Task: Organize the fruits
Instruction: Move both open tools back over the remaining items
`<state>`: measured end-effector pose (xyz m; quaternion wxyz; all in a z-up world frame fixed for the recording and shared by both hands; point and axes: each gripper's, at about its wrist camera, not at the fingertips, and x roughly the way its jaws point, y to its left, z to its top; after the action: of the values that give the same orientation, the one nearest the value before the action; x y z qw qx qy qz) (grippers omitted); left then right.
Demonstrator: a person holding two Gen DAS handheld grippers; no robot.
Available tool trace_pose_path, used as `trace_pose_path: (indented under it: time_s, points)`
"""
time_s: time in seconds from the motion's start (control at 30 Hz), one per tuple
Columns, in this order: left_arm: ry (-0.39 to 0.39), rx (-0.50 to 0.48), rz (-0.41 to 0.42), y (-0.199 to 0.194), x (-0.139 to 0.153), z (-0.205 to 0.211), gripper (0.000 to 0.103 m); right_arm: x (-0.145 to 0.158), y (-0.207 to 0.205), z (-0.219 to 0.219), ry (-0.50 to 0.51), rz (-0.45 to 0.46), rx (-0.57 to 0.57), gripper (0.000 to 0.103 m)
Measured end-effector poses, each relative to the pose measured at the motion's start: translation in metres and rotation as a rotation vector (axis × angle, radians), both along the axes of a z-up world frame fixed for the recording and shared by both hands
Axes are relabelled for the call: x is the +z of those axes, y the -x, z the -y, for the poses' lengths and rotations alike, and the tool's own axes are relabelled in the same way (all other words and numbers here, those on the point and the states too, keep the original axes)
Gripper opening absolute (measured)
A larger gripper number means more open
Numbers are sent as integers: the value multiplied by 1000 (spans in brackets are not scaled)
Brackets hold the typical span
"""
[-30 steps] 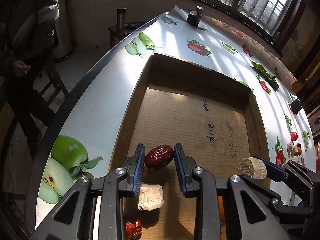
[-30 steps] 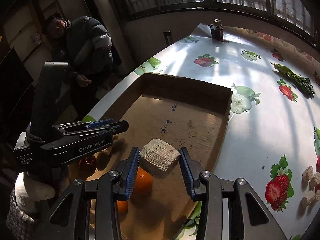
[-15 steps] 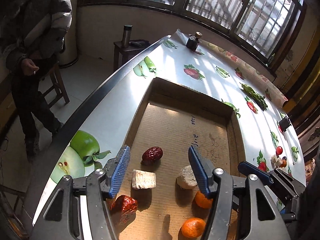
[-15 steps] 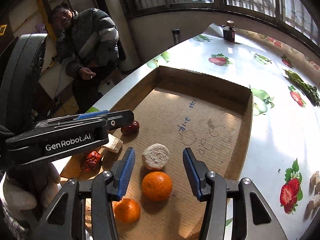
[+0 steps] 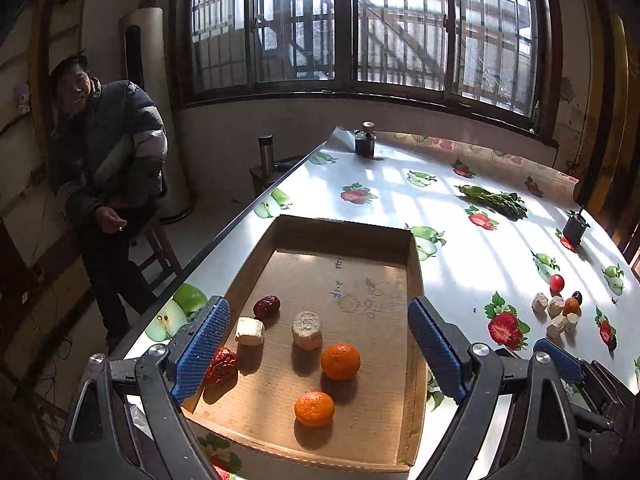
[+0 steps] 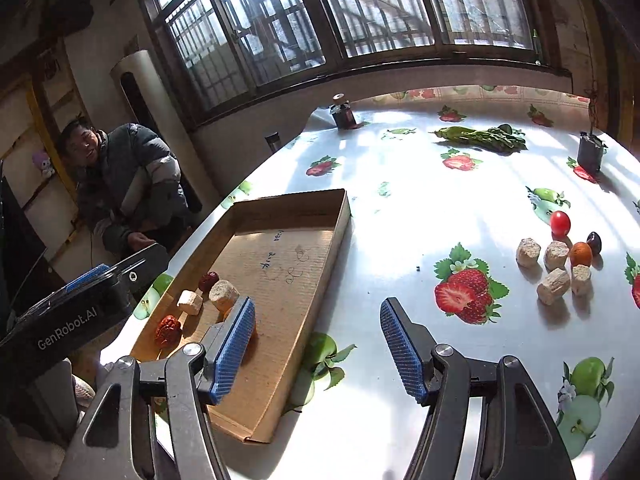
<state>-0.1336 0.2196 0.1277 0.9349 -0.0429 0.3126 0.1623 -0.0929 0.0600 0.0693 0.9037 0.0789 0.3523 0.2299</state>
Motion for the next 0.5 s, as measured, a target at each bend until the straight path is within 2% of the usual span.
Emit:
trace_pose_path:
  time_s: [0.2,0.5]
  points:
    - [-62,-42,-1,3,5,35,90,-4,6,35,-23,-6,-61,70]
    - [-76,-74,-22,-2,2,55,90,-10,8,57,-53,-22,-93,71]
